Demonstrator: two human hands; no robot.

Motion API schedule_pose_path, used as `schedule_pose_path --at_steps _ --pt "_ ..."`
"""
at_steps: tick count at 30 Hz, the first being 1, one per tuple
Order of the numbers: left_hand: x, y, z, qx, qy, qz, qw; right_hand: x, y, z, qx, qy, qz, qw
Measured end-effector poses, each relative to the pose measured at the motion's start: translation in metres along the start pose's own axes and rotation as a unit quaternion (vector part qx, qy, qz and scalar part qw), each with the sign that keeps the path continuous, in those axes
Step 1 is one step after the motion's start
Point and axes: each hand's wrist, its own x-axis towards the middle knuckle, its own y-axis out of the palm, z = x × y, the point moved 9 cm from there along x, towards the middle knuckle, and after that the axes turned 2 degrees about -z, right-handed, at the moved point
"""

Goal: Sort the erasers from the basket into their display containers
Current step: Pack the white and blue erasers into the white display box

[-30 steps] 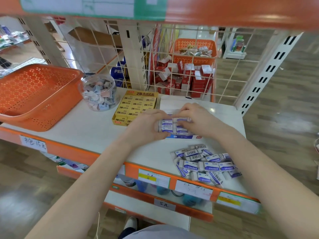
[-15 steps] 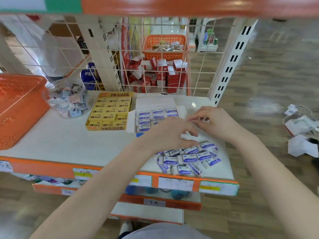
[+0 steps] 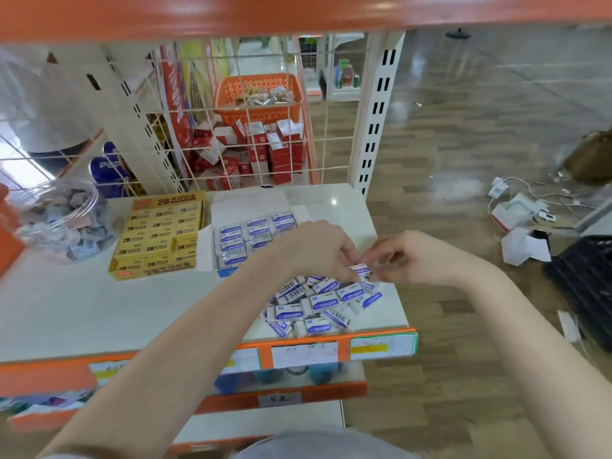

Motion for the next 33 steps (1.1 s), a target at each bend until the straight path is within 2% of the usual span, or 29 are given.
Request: schedule_pose_path --at_steps 3,11,16,24,33 --pt "0.003 -0.001 0.001 -0.005 0.001 -0.014 1.000 -0.001 0.000 -0.004 -0.002 0.004 -0.009 1.000" --pt "-0.005 -0.030 0.009 -0.075 0.027 -0.154 0.985 -0.004 0.007 -0.006 -0.014 0.040 0.014 0.999" --pt "-0.018 -0.035 0.020 -0.115 0.019 -0.199 0.973 0.003 0.010 0.002 -0.034 0.045 0.012 0.998" --pt "-0.045 -0.035 0.057 -0.161 -0.046 -0.253 0.953 0.023 0.011 0.012 -0.069 0.031 -0.012 0.997" --pt "-0.088 -0.045 0.094 -0.130 -0.129 -0.306 0.934 0.044 0.006 0.017 -0.071 0.028 -0.012 0.997"
